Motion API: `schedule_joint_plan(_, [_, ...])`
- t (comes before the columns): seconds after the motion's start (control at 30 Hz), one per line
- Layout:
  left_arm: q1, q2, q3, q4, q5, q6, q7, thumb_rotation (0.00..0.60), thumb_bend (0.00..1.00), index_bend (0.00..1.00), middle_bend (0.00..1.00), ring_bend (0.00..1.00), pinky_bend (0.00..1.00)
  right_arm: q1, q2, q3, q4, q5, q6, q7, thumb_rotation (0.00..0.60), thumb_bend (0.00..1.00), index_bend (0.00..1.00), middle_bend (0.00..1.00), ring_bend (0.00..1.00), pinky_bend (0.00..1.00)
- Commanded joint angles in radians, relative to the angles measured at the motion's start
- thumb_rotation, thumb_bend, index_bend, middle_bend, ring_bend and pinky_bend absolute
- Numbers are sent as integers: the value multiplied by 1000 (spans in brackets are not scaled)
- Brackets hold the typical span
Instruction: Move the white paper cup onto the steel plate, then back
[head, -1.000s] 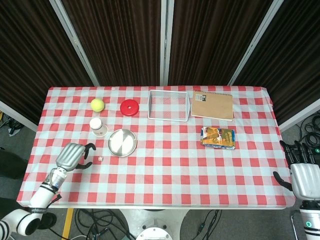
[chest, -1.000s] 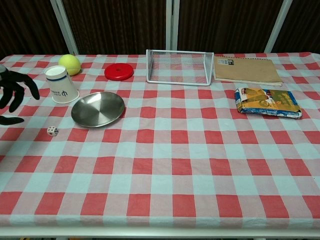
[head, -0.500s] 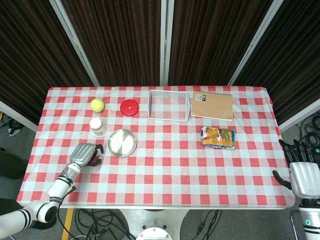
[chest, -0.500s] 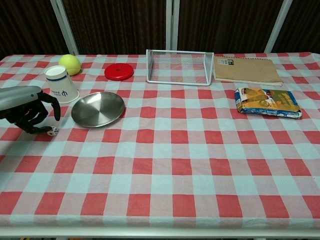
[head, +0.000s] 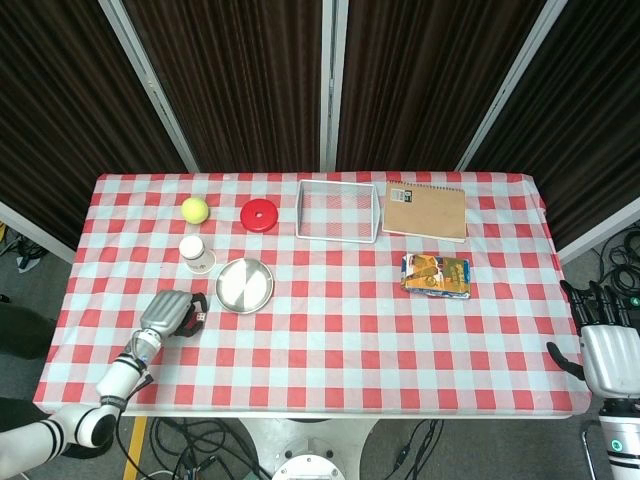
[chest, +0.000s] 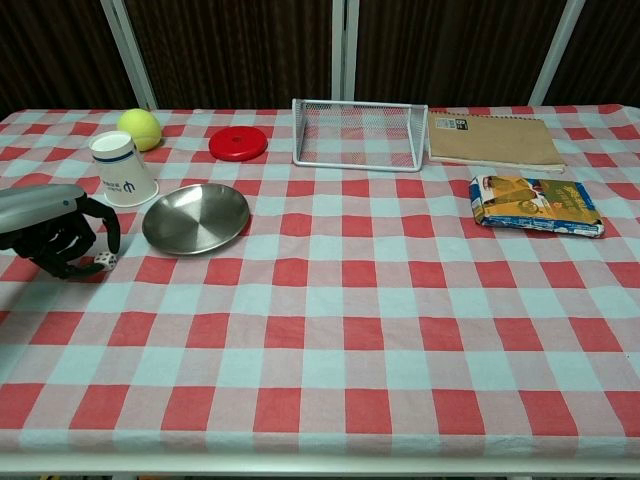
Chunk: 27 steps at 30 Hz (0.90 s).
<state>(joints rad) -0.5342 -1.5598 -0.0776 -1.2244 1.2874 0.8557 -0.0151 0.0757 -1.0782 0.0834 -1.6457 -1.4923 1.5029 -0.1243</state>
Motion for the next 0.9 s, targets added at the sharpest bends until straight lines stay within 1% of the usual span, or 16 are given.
schedule_joint_plan(0.03, [-2,-8,2,11,-2,-2,-2,600,354,474,799,803,897,0,-1,0,-2,0,-1,-2,600,142,0,178,0,8])
schedule_joint_plan(0.1, [-1,-19,2,26,3,10,-3,600,367,508,803,808,898,0,0,-1,-3,-3,0,-2,600,142,0,178,0,8])
schedule_joint_plan(0.23, [4,-37,-2,42,21,49,-21,600,433,589,829,829,910,-3,1,-2,-5,-4,6,-3,600,142,0,178,0,8])
schedule_joint_plan(0.37, [-11,-32,-16,37,29,52,-29,600,451,605,836,833,914,-7,2,-3,-8,-7,13,-2,600,142,0,178,0,8])
schedule_joint_plan(0.5, [-42,-26,-55,17,30,63,-28,600,453,605,836,833,914,-13,5,-5,-11,-11,22,-3,600,142,0,178,0,8])
schedule_joint_plan(0.63, [-90,-40,-93,19,-6,23,2,600,452,597,836,833,914,-15,4,-6,-13,-13,24,-1,600,142,0,178,0,8])
schedule_joint_plan(0.7, [-116,-54,-107,26,-38,-15,28,600,451,592,832,832,914,-17,5,-8,-12,-14,26,1,600,142,0,178,0,8])
schedule_joint_plan(0.9, [-173,-104,-125,58,-115,-79,111,600,448,575,823,830,914,-25,8,-10,-12,-14,34,5,600,142,0,178,0,9])
